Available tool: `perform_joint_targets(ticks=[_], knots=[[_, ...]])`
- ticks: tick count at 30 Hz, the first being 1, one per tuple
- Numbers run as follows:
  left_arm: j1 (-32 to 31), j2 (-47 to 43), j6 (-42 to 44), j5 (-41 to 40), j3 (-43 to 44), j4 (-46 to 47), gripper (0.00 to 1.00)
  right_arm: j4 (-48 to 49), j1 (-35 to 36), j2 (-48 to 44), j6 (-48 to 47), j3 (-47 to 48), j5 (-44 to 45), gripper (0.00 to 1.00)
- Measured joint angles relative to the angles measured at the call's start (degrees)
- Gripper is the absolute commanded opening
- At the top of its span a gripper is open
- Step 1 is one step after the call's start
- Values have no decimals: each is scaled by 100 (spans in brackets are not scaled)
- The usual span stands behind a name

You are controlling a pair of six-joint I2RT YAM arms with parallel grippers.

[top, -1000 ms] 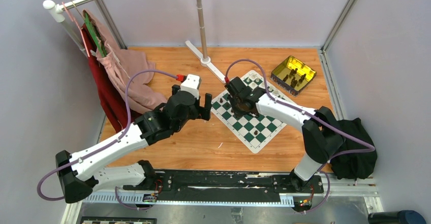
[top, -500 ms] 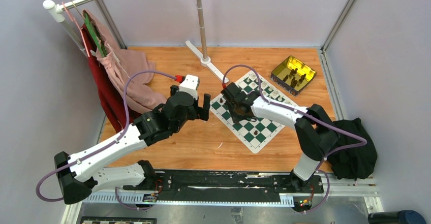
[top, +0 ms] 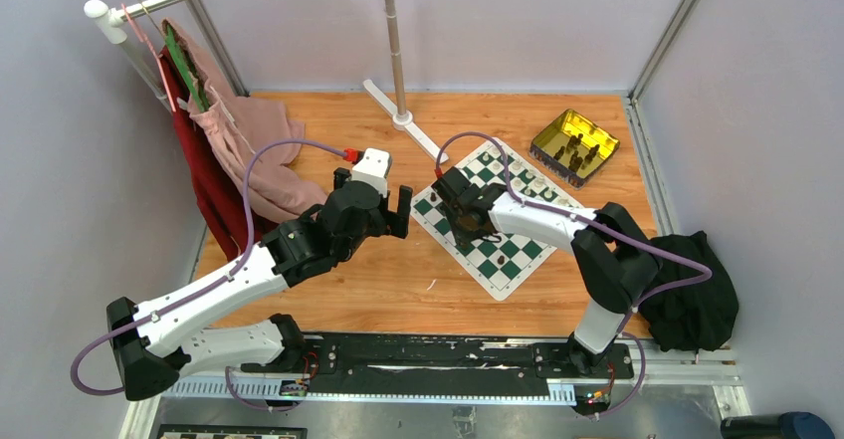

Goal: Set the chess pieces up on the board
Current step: Place the chess piece on the chessboard.

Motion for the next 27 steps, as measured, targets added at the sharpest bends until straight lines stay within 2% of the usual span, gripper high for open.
perform_joint_targets(ticks=[7, 15, 23, 27], knots=[[0, 0, 57, -2, 0, 0, 100, 24, 2, 2, 24, -50, 0, 2], [0, 0, 57, -4, 0, -2, 100, 26, 7, 2, 37, -52, 2, 25], [0, -9, 52, -7, 0, -2, 100, 13, 48, 24, 37, -50, 4, 35], [0, -11, 52, -7, 0, -2, 100, 4, 74, 33, 33, -50, 7, 36]])
